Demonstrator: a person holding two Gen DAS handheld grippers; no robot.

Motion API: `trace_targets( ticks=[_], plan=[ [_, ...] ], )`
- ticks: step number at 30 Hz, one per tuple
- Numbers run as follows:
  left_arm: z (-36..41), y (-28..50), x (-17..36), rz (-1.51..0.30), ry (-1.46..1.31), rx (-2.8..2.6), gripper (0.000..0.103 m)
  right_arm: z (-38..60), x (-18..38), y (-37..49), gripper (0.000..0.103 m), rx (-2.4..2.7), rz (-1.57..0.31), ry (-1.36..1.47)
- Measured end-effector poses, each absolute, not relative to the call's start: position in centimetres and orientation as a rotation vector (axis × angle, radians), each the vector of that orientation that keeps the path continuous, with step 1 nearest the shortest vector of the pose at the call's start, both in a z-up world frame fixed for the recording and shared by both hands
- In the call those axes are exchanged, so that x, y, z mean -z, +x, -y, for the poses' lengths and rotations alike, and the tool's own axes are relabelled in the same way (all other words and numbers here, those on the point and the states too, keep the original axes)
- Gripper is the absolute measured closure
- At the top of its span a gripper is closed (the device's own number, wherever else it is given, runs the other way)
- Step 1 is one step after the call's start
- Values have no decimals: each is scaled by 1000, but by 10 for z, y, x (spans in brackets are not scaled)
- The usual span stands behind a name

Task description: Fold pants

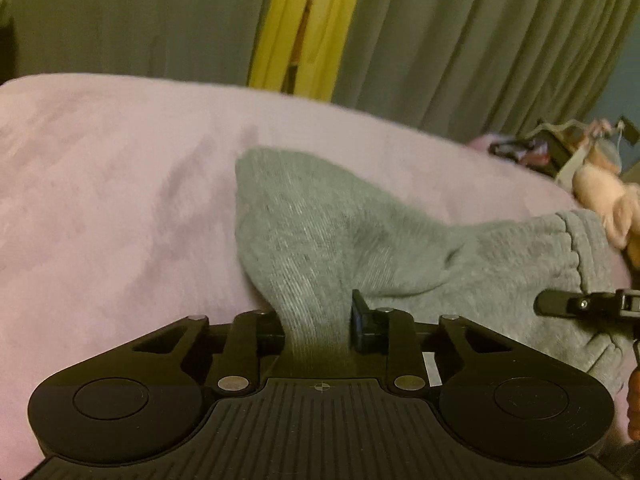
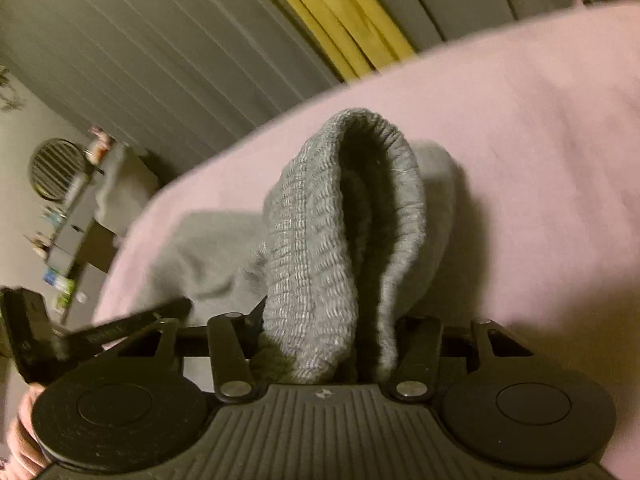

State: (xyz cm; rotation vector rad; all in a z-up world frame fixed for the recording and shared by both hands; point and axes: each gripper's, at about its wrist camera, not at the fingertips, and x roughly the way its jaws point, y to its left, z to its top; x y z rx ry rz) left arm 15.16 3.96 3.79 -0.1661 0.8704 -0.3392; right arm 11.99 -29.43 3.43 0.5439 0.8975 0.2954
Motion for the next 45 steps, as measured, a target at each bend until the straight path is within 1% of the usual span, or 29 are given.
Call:
trace_targets(
  ticks=[2, 4, 5, 6, 7, 8, 10, 12, 13, 14, 15, 17, 18, 20, 21, 22, 23, 24, 26, 28, 29, 30, 34, 37, 38, 39, 41, 42, 45],
  plan=[
    [-44, 151, -51, -831, -179, 324, 76, 290, -52, 127, 53, -318, -856, 535],
    [-48, 157, -59, -815, -191, 270, 68, 291, -61, 137, 52, -315, -829, 532],
    [-54, 162, -62, -815, -203, 191, 51, 293, -63, 143, 47, -310, -823, 536],
    [-57, 167, -63, -812, -181, 93, 40, 295, -64, 151, 36, -291, -823, 525],
    [-60, 168, -64, -808, -115, -46, 41, 296, -66, 156, 29, -243, -819, 487],
    [-63, 166, -65, -817, -53, -124, 42, 299, -70, 159, 18, -135, -812, 421],
    [-70, 151, -66, -817, -56, -75, 39, 302, -75, 150, 18, -26, -779, 373],
    [-73, 123, -68, -780, -159, 16, 27, 310, -76, 130, 18, -64, -748, 481],
    [-68, 115, -68, -759, -206, 50, 27, 309, -74, 120, 17, -100, -739, 562],
    [-63, 101, -68, -725, -266, 110, 24, 305, -74, 109, 17, -128, -714, 615],
    [-54, 92, -65, -706, -310, 158, 16, 296, -77, 99, 17, -164, -682, 606],
    [-34, 77, -50, -716, -357, 227, 8, 283, -81, 84, 17, -208, -618, 580],
    [-25, 74, -39, -756, -343, 239, 8, 282, -80, 79, 17, -224, -602, 595],
    [-9, 73, -12, -862, -211, 169, 9, 281, -67, 75, 18, -284, -617, 649],
    [2, 68, -7, -855, -68, 155, 9, 282, -58, 76, 26, -284, -649, 628],
    [8, 63, -9, -824, 9, 160, 9, 284, -45, 77, 37, -266, -686, 574],
    [12, 58, -15, -797, 57, 136, 9, 290, -37, 76, 75, -232, -701, 525],
    [11, 54, -20, -776, 66, 107, 10, 303, -33, 72, 103, -195, -693, 510],
    [0, 50, -26, -756, 27, 47, 10, 328, -28, 65, 103, -115, -698, 590],
    [-14, 39, -30, -770, -60, -6, 15, 346, -31, 57, 77, -26, -707, 668],
    [-21, 41, -32, -778, -97, -18, 18, 351, -34, 51, 52, -12, -691, 668],
    [-27, 37, -35, -787, -147, -14, 19, 351, -36, 48, 37, -23, -682, 684],
    [-35, 28, -30, -839, -374, 157, 19, 347, -21, 39, 37, -94, -747, 840],
    [-35, 37, -24, -851, -457, 179, 17, 340, -8, 43, 37, -144, -804, 938],
    [-37, 42, -21, -852, -480, 172, 17, 336, -9, 47, 34, -162, -802, 949],
    [-35, 46, -15, -864, -509, 164, 17, 334, -11, 52, 24, -169, -795, 945],
    [-41, 56, -6, -929, -603, 162, 17, 330, -7, 68, 13, -134, -812, 942],
    [-43, 55, -4, -930, -642, 175, 15, 329, -3, 71, 11, -117, -818, 968],
    [-46, 58, -1, -916, -654, 170, 14, 325, 2, 78, 10, -89, -800, 1019]
  ],
)
